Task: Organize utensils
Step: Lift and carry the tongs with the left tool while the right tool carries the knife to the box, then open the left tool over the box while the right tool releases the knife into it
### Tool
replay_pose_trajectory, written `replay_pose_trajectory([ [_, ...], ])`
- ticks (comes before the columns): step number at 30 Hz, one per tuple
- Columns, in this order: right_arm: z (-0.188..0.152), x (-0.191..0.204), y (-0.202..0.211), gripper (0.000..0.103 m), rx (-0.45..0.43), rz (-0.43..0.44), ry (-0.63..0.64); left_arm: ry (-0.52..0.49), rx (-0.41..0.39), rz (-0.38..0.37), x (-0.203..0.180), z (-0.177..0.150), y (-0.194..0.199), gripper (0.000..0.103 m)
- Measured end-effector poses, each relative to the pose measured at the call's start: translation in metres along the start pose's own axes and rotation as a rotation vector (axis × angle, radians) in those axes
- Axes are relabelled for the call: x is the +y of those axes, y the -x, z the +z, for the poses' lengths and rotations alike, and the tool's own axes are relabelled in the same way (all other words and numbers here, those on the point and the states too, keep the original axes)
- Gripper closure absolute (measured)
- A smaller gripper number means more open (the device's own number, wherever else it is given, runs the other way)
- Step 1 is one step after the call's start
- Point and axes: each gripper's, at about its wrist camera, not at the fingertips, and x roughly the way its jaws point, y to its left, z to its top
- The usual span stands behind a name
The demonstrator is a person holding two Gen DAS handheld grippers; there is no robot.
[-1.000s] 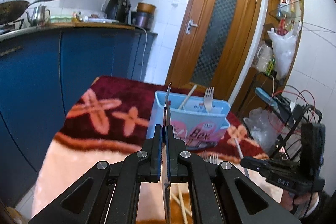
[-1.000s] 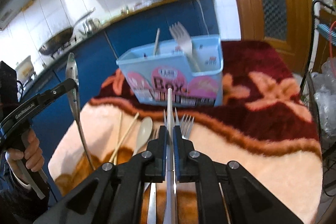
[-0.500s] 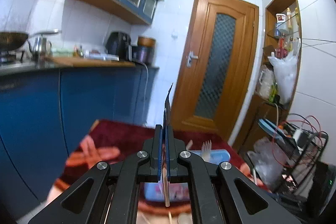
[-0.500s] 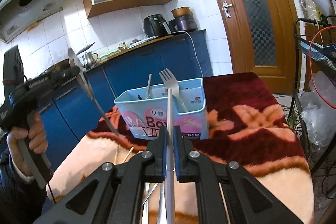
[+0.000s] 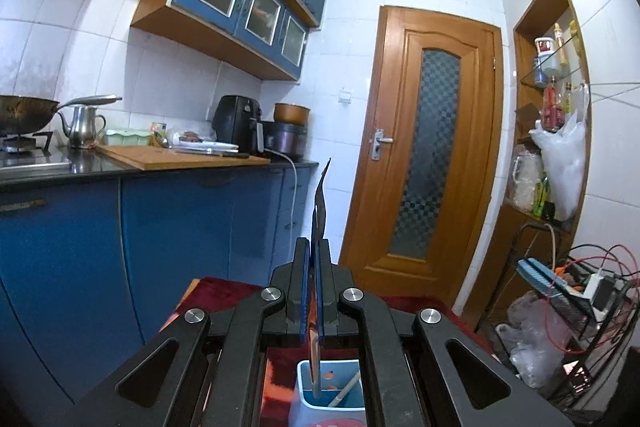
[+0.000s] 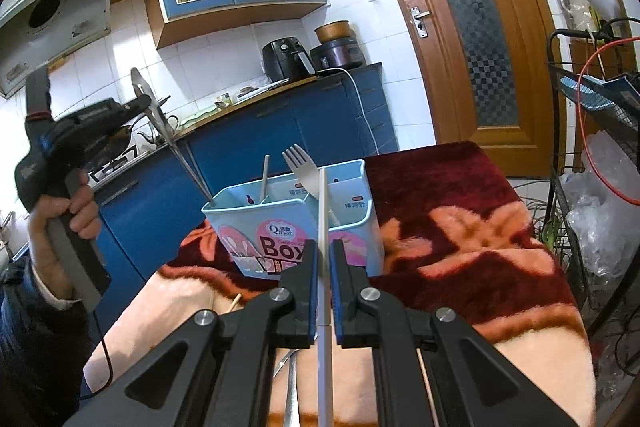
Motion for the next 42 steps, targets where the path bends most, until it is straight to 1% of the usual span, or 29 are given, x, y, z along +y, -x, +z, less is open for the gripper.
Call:
replay_pose_trajectory([
  [2, 0.003, 0.000, 0.001, 0.095, -0.007, -0.006, 0.004, 0.002, 0.014, 0.001, 0.000, -0.006, -0.006, 0.101],
  [6, 0.010, 0.000, 0.002, 0.095, -0.027, -0.016, 0.010, 0.010, 0.066, -0.009, 0.003, -0.021, -0.018, 0.101],
  [12, 0.030, 0.001, -0.003, 0.095, -0.077, -0.037, 0.012, -0.007, 0.159, -0.022, 0.003, -0.051, -0.036, 0.101],
  [16, 0.046, 0.004, -0.012, 0.095, -0.119, -0.045, 0.013, -0.011, 0.195, -0.019, 0.003, -0.064, -0.046, 0.101],
  [23, 0.069, 0.009, -0.038, 0.095, -0.221, -0.075, 0.028, -0.034, 0.192, -0.016, 0.004, -0.072, -0.050, 0.101],
  [27, 0.078, 0.007, -0.057, 0.095, -0.265, -0.085, 0.013, -0.041, 0.196, -0.020, 0.003, -0.076, -0.053, 0.101],
  [32, 0.084, 0.005, -0.081, 0.095, -0.309, -0.125, 0.024, -0.040, 0.209, -0.026, 0.003, -0.083, -0.057, 0.101],
  [37, 0.080, 0.002, -0.095, 0.095, -0.333, -0.153, 0.028, -0.031, 0.218, -0.031, 0.006, -0.088, -0.061, 0.101],
  [42, 0.072, 0.003, -0.104, 0.095, -0.293, -0.150, 0.045, -0.027, 0.212, -0.035, 0.007, -0.089, -0.060, 0.101],
])
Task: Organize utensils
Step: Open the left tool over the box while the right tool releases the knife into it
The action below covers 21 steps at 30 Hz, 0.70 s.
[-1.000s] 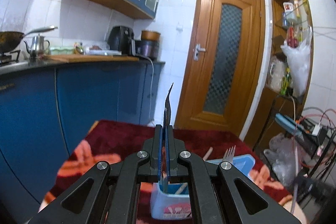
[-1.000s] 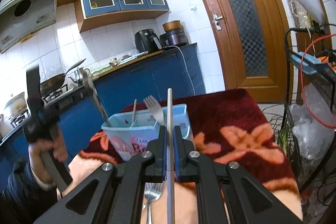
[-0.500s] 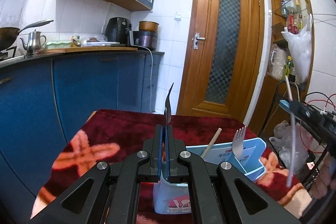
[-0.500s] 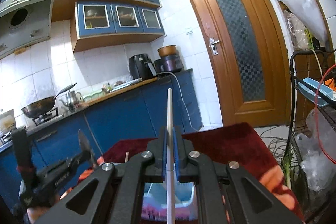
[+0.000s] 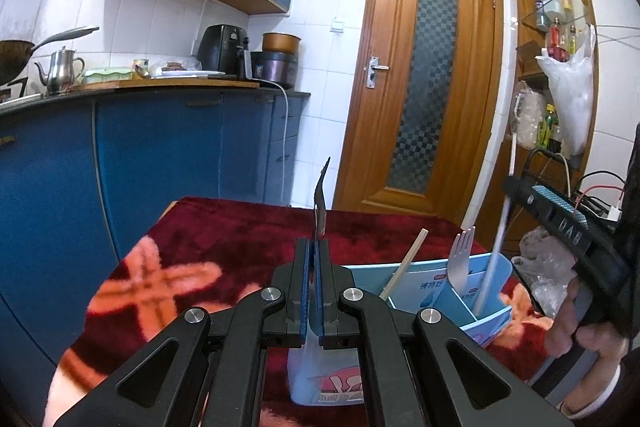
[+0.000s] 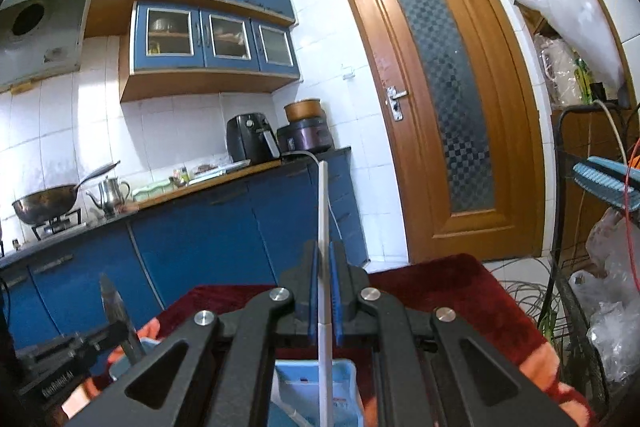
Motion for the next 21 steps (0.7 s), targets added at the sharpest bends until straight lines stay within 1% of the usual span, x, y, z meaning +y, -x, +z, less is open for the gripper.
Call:
replay_pose_trajectory([
  [3, -0.005, 0.000, -0.002, 0.095, 0.030, 0.002, 0.015, 0.006, 0.000, -0.003, 0.001, 0.000, 0.001, 0.101],
  [11, -0.005, -0.003, -0.003, 0.095, 0.088, 0.005, 0.014, 0.018, 0.010, -0.015, 0.005, 0.001, 0.002, 0.101],
  [14, -0.006, -0.002, -0.003, 0.094, 0.116, 0.018, 0.015, 0.020, 0.026, -0.021, 0.004, 0.000, 0.001, 0.100],
  [16, -0.007, 0.001, -0.001, 0.092, 0.126, 0.020, 0.022, 0.022, 0.041, -0.029, 0.002, 0.000, 0.000, 0.097],
  [17, -0.006, 0.001, 0.000, 0.088, 0.129, 0.023, 0.024, 0.022, 0.046, -0.029, 0.002, 0.000, 0.000, 0.095],
  [18, -0.005, 0.002, 0.002, 0.086, 0.130, 0.026, 0.025, 0.020, 0.049, -0.027, 0.001, 0.000, 0.001, 0.090],
  [19, -0.005, 0.002, 0.004, 0.082, 0.132, 0.030, 0.026, 0.016, 0.050, -0.025, -0.001, 0.000, 0.002, 0.087],
  [21, -0.003, 0.003, 0.010, 0.080, 0.129, 0.037, 0.029, 0.013, 0.045, -0.021, -0.002, 0.001, 0.005, 0.086],
])
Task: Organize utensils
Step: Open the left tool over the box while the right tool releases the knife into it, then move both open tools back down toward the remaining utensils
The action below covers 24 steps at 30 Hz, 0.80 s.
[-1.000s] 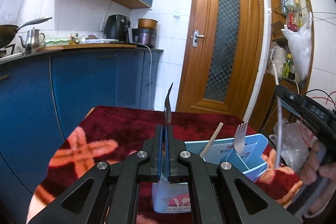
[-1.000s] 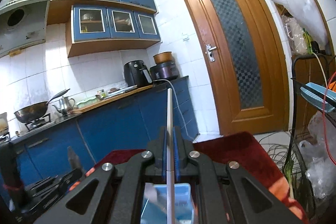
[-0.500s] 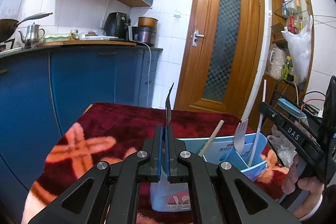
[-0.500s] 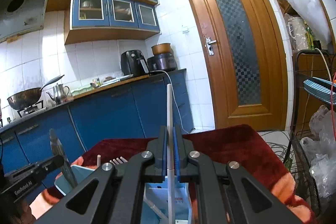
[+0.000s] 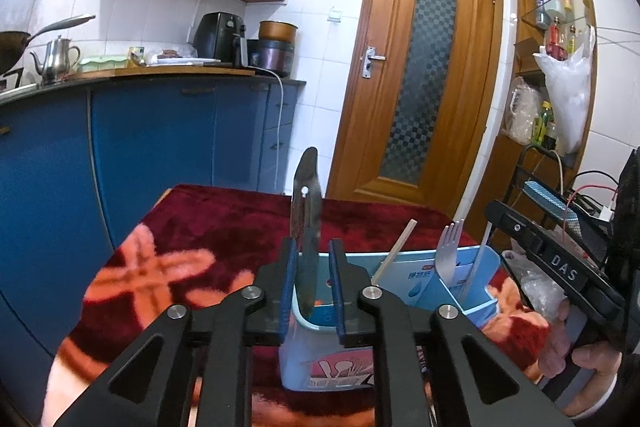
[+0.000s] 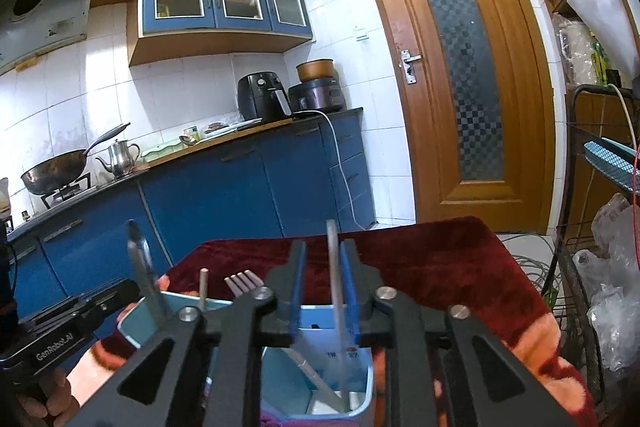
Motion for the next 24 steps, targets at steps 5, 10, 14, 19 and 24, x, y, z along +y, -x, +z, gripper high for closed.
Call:
replay_pose_trajectory([
  [5, 0.003, 0.001, 0.017, 0.080, 0.006, 0.000, -0.004, 0.001, -0.001, -0.009, -0.004, 0.003, 0.014, 0.085],
  [10, 0.007, 0.002, 0.038, 0.080, 0.029, 0.000, -0.026, -0.010, 0.013, -0.016, -0.010, 0.002, 0.035, 0.085],
  [14, 0.007, 0.005, 0.059, 0.080, 0.050, 0.002, -0.040, -0.029, 0.029, -0.014, -0.015, 0.001, 0.052, 0.085],
  [19, 0.001, 0.007, 0.076, 0.080, 0.095, 0.005, -0.054, -0.027, 0.051, -0.003, -0.015, -0.004, 0.074, 0.085],
  [24, -0.010, 0.007, 0.090, 0.080, 0.160, 0.013, -0.072, -0.018, 0.093, 0.014, -0.011, -0.011, 0.089, 0.085],
])
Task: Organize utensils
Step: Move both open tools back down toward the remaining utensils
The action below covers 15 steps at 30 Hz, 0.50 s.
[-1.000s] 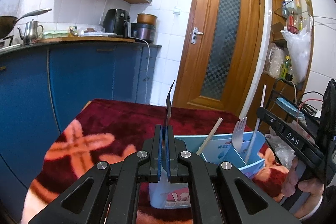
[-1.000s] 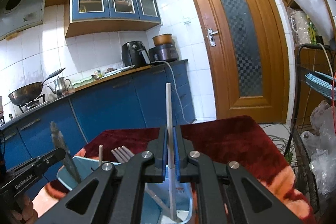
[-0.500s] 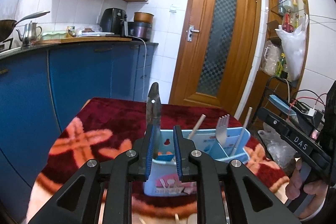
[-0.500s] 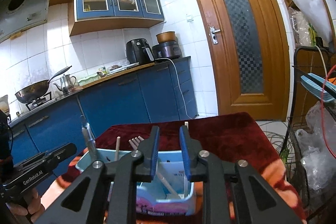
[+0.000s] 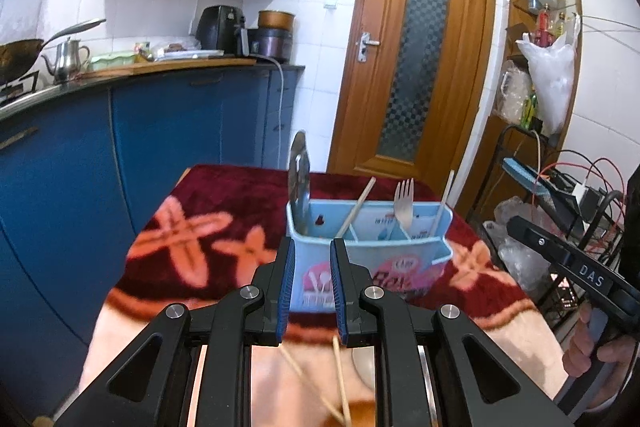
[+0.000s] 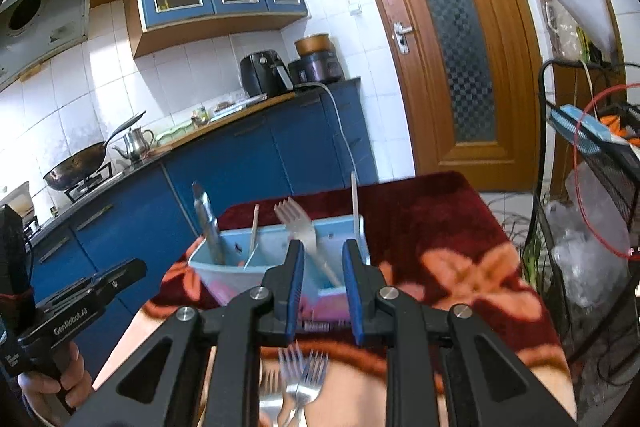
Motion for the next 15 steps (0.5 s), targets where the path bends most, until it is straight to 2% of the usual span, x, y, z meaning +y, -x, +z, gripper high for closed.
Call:
replay_pose_trajectory([
  [15, -0.051, -0.013, 0.010, 0.076, 0.156, 0.002, -0.028, 0.018, 0.154, 0.037, 0.009, -0.037, 0.003, 0.085],
])
